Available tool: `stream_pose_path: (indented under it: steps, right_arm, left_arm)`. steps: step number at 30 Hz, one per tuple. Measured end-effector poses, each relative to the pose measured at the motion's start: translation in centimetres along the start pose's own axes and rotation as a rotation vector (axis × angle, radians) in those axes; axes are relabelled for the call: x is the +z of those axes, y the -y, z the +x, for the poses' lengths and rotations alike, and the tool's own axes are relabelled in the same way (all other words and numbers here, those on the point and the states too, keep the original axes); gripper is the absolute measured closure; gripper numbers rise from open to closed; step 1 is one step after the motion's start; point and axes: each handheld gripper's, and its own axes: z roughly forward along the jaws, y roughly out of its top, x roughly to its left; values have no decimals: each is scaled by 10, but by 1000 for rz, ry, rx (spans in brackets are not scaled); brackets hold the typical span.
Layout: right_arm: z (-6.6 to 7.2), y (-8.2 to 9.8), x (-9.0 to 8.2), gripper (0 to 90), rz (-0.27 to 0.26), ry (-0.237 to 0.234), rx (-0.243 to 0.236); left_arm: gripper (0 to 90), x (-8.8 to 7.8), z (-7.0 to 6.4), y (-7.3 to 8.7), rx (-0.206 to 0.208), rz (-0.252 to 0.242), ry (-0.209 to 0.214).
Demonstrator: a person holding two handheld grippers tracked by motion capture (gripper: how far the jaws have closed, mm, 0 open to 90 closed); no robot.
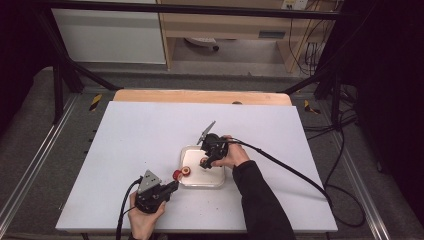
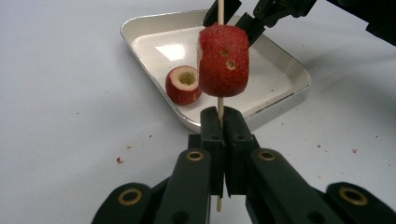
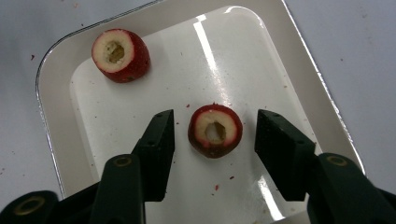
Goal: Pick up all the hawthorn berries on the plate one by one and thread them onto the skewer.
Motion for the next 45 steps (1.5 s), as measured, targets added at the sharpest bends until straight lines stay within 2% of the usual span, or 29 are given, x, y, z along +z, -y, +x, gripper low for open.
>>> stream_pose_path:
  steps: [8,14,20,23,24,25,29,33,39,44,45]
  right_arm:
    - [-2,-2,6,573,33,-17,-13]
    - [-3,-2,8,607,26,-18,-6]
    - [-2,-3,4,611,22,-11,41]
    - [-1,-2,-4,611,-20,-3,92]
    - [0,-2,-11,612,-58,0,127]
    - [0,-2,-11,612,-58,0,127]
    - [3,1,-25,612,-146,-13,231]
    - [6,8,-39,613,-224,-16,306]
    - [10,26,-54,614,-377,-25,402]
    - [15,40,-57,614,-491,-32,465]
    - [17,46,-56,614,-548,-46,495]
  left_arm:
    - [882,0,0,0,6,2,2]
    - [882,1,0,0,9,3,0]
    - [883,1,-2,0,6,0,3]
    - [883,1,-2,0,6,-1,1]
    - [883,1,-3,0,6,-2,1]
    - [883,1,-3,0,3,-5,1]
    - [883,2,-6,-1,1,-11,2]
    - [883,3,-8,-3,-5,-17,7]
    - [883,4,-14,-4,-10,-33,11]
    - [883,7,-21,-4,-14,-44,14]
    - [883,7,-23,-4,-16,-49,12]
